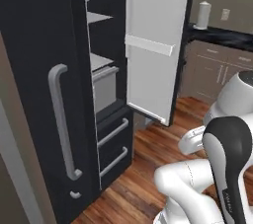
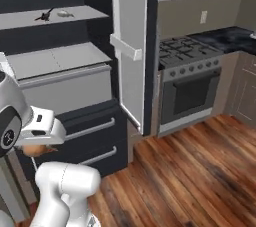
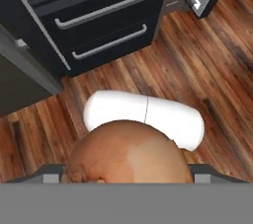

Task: Gather the onion and garlic from the fridge and place them on a tray on the dining counter. Then gather the fishs from the fridge and place them on the other tray.

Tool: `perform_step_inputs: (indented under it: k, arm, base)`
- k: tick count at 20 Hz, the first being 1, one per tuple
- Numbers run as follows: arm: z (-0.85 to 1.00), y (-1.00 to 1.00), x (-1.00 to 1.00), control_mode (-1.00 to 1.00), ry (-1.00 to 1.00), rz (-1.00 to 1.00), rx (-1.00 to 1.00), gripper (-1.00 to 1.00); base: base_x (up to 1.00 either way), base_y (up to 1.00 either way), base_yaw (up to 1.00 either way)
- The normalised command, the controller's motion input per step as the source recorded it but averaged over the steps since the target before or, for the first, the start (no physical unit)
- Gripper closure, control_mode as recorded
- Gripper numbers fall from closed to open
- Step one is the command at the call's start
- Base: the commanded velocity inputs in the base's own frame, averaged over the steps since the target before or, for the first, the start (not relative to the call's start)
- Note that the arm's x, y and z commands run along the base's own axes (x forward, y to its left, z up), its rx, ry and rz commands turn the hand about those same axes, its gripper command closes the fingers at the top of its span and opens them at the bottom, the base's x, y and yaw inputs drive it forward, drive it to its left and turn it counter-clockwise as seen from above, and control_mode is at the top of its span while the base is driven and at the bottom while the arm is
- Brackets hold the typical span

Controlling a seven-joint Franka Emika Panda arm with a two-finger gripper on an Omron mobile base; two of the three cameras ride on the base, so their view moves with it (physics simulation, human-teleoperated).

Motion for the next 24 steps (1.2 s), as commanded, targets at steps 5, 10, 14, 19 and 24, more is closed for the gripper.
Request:
perform_step_inputs:
  k: [5, 10, 14, 19, 24]
  arm:
    - [0.00, 0.00, 0.00, 1.00, 0.00, 0.00, 0.00, 1.00]
    - [0.00, 0.00, 0.00, 1.00, 0.00, 0.00, 0.00, 1.00]
    - [0.00, 0.00, 0.00, 1.00, 0.00, 0.00, 0.00, 1.00]
    - [0.00, 0.00, 0.00, 1.00, 0.00, 0.00, 0.00, 1.00]
    - [0.00, 0.00, 0.00, 1.00, 0.00, 0.00, 0.00, 1.00]
  base:
    - [-0.70, 0.51, -0.50]
    - [-0.71, 0.50, -0.51]
    - [-0.74, 0.50, -0.51]
    - [-0.81, 0.49, -0.49]
    - [-0.94, 0.34, -0.45]
